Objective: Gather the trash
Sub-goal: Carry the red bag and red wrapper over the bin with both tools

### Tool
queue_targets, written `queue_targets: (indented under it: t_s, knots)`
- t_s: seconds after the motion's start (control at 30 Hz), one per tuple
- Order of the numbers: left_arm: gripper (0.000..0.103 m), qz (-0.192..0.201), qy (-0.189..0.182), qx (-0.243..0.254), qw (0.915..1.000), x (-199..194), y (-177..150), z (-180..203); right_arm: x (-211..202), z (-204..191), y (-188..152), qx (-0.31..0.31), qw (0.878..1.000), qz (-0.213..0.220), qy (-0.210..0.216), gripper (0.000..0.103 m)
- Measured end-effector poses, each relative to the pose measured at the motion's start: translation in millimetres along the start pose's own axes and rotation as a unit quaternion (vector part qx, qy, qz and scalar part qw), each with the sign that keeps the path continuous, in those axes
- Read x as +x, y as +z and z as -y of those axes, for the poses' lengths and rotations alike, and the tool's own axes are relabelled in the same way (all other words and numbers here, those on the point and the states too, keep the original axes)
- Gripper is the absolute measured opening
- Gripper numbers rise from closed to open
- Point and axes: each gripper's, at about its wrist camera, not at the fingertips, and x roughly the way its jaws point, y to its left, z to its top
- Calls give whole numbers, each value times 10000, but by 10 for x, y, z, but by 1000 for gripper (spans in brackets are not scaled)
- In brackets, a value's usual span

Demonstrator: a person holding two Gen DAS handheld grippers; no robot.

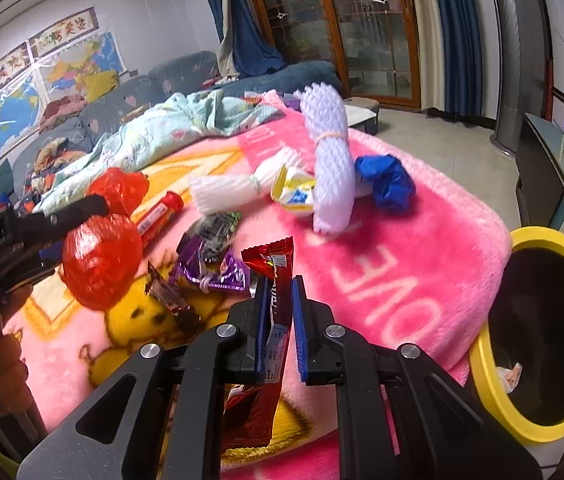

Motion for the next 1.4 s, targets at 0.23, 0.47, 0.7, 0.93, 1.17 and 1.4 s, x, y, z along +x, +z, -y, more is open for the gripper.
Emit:
queue_targets:
  t_s: [0.23, 0.47, 0.7, 0.93, 1.17, 1.4]
  knots:
    - [30, -24, -95, 318, 9994, 21, -51, 257, -123, 141, 130, 94, 9997, 202, -66, 12]
    - [30, -20, -189, 599, 9980, 46, -70, 486, -267, 322, 243, 237, 9987, 419, -153, 12]
    - [30, -87, -314, 878, 9956, 113, -130, 716, -430, 502, 343, 361, 9971, 623, -247, 12]
    - [30, -149, -452, 1162, 9921, 205, -180, 940, -599, 761, 410, 553, 9947, 773, -388, 12]
    - [30, -216, -597, 1406, 9880, 281, -230, 1135, -744, 1018, 449, 758, 9917, 892, -538, 12]
    - [30, -271, -761, 1618, 9835, 365, -284, 1355, -857, 1237, 458, 930, 9882, 992, -699, 12]
